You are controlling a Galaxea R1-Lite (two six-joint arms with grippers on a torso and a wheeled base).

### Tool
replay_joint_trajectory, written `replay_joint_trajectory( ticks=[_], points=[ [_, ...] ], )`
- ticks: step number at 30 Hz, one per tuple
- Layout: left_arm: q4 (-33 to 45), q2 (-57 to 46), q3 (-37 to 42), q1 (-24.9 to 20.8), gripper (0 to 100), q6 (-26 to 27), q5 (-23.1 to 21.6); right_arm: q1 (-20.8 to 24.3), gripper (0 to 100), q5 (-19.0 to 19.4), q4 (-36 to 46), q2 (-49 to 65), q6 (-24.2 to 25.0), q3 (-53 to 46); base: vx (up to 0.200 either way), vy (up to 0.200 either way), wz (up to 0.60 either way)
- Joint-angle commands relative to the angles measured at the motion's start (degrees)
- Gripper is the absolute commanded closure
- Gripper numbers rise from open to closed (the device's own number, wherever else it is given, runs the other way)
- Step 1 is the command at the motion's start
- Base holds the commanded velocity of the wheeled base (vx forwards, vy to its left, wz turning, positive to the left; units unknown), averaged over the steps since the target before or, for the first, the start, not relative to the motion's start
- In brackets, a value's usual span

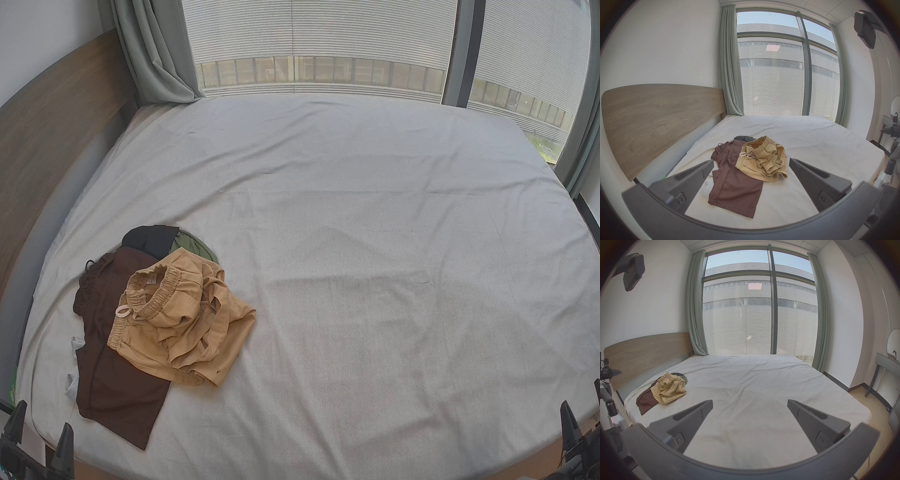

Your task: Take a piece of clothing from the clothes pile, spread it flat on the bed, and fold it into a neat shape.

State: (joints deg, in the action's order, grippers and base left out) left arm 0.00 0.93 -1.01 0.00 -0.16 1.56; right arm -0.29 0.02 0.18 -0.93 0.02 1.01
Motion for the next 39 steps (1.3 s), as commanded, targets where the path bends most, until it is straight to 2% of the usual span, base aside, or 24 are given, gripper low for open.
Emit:
replay_joint_trajectory(
  ticks=[1, 23, 25, 26, 28, 39],
  points=[
    [0.0, -0.9, 0.9, 0.0, 0, -0.1, 0.0, -0.1, 0, 0.1, 0.0, 0.9, -0.1, -0.9, 0.000, 0.000, 0.00],
    [-0.3, -0.9, 0.9, 0.0, 0, -0.1, -0.3, 0.0, 0, 0.0, -0.1, 0.9, 0.1, -0.9, 0.000, 0.000, 0.00],
    [-1.2, -0.9, -0.1, -0.1, 0, -0.5, -0.2, 0.0, 0, 0.0, -0.1, 0.9, 0.1, -0.9, 0.000, 0.000, 0.00],
    [-1.8, 0.0, -5.6, -0.4, 0, -1.0, 0.1, 0.0, 0, 0.0, -0.1, 0.9, 0.1, -0.9, 0.000, 0.000, 0.00],
    [-1.1, 1.4, -8.3, -1.1, 0, -1.2, 0.1, 0.0, 0, 0.0, -0.1, 0.9, 0.1, -0.9, 0.000, 0.000, 0.00],
    [-0.6, 4.6, -7.6, -1.8, 0, -1.2, -0.4, 0.0, 0, 0.0, -0.1, 0.9, 0.2, -0.9, 0.000, 0.000, 0.00]
  ],
)
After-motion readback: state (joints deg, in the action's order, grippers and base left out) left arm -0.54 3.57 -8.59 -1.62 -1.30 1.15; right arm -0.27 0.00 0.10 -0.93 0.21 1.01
